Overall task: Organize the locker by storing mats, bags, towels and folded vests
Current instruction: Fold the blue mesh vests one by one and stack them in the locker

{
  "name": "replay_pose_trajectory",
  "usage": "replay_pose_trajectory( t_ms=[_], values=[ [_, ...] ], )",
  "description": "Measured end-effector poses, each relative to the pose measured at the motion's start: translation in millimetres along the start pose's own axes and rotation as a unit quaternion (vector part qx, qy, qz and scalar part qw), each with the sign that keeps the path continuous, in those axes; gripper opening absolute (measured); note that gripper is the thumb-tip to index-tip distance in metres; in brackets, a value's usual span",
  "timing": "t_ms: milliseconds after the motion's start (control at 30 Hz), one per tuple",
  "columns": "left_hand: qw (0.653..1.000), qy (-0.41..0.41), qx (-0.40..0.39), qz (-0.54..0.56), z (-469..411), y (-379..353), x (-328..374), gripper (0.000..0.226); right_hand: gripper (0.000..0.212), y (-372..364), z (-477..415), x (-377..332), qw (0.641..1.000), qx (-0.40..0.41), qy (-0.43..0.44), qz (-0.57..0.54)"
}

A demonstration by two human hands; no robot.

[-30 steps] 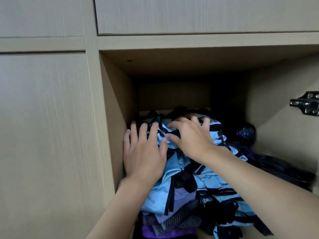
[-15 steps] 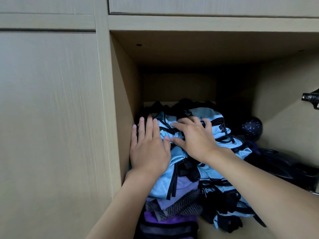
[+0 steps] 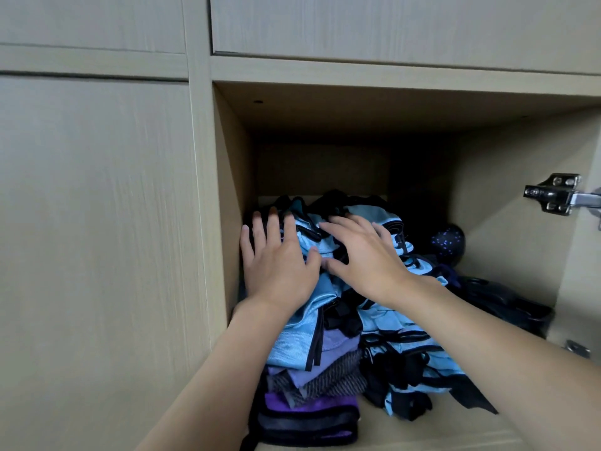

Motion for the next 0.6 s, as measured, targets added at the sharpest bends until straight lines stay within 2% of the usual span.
replay_pose_trajectory(
  t_ms=[200, 367, 433, 500, 600],
  values=[
    [0.998, -0.018, -0.001, 0.057, 5.7, 22.0, 5.3, 0.069, 0.06, 28.1, 19.1, -8.9, 1.0, 0.002, -0.017, -0.017],
    [0.984, -0.085, 0.036, 0.153, 37.3, 49.2, 15.6, 0.062, 0.055, 52.2, 56.0, -15.3, 0.997, -0.017, -0.077, 0.006],
    [0.968, -0.114, 0.012, 0.222, 60.8, 51.7, 18.4, 0.057, 0.053, 59.1, 83.4, -17.2, 0.994, -0.014, -0.11, 0.011],
    [0.948, -0.135, -0.046, 0.283, 94.4, 45.9, 21.2, 0.056, 0.049, 61.1, 119.6, -17.8, 0.988, -0.017, -0.15, 0.016],
    [0.926, -0.185, -0.106, 0.311, 146.6, 35.2, 26.9, 0.045, 0.042, 58.0, 179.7, -16.2, 0.978, -0.02, -0.208, 0.019]
  ],
)
Point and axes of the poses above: each hand's wrist, its own z-axis away from the middle knuckle, its own y-axis out of the back of the hand, x = y × z, the point moved 6 cm from there along -z, towards the middle knuckle, and after that the axes turned 9 degrees about x, right-handed, at the moved point
